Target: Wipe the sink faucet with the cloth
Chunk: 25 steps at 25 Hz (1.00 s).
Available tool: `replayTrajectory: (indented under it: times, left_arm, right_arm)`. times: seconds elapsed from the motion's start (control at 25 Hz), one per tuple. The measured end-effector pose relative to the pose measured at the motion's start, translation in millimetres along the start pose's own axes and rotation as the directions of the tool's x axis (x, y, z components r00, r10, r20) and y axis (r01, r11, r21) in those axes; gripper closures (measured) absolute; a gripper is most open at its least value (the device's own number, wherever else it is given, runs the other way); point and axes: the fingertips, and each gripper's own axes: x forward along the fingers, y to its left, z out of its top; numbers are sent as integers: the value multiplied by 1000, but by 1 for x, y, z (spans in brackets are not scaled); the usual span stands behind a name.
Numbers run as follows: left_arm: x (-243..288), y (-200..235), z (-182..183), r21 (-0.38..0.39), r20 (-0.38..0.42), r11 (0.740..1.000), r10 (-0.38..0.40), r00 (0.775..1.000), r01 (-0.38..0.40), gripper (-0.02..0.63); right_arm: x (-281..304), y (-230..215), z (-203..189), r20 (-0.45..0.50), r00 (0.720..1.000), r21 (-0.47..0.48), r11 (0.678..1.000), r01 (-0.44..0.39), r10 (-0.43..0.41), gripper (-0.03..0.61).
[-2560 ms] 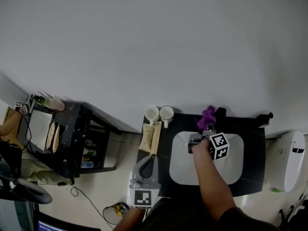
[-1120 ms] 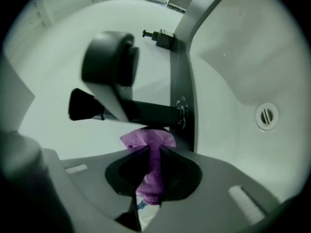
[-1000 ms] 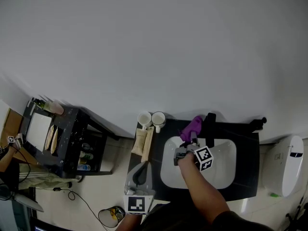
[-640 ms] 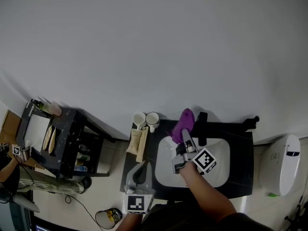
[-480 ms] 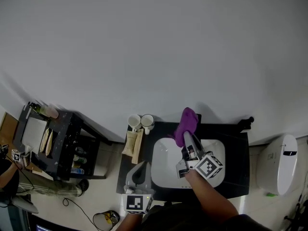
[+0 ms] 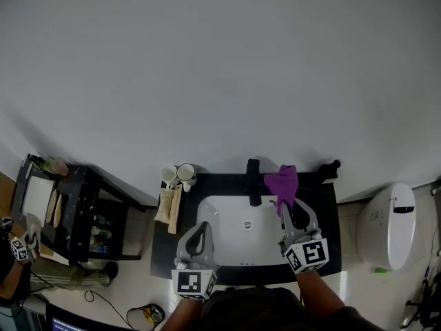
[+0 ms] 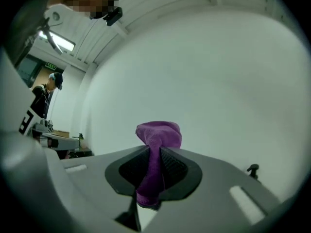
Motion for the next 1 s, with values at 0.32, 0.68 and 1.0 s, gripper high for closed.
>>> replayTrajectory:
  times: [0.32,0.68,1.0]
  left_arm:
    - [13,-41,2,38,-15,998,-51,999,52,595]
    - [16,-49,-2,59,-27,997,-45,999,47,595]
    - [12,-52,-7,63,-29,996,-54,998,56,595]
  right_arm:
    - [-33,-28,-1,-22,998,-139,989,47,-50,523]
    - [-45,-27,4,2,999,-181,983,40,-41,522]
    - [-48,-17,10,21,1000,-212,977,23,-19,522]
